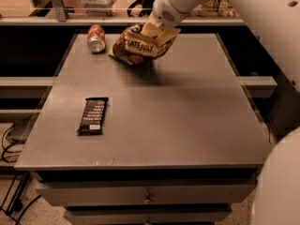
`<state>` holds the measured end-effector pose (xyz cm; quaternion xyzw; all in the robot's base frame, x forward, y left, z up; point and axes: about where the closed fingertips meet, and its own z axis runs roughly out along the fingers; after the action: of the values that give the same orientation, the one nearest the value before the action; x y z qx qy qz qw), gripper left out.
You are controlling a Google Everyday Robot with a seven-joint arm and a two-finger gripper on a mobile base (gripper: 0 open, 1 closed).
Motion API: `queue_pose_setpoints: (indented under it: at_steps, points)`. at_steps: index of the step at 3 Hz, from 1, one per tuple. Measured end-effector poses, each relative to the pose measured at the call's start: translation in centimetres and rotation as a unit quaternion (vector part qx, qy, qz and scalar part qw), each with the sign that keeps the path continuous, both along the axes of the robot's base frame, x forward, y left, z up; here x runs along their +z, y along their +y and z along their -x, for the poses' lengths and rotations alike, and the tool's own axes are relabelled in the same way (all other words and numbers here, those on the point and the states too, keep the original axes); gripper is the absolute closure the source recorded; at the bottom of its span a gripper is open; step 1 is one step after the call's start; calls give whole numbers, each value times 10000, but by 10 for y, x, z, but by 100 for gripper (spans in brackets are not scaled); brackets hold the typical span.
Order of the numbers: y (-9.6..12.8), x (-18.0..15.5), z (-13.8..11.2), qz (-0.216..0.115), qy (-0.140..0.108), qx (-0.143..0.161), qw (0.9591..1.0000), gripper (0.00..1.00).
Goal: Move brown chip bag near coke can
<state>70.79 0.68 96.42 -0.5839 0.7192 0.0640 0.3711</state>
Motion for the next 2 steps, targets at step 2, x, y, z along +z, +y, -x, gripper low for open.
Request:
queue_pose_setpoints:
  at_steps: [2]
  points:
    - [25, -16, -34, 24, -50, -49, 10000, 59]
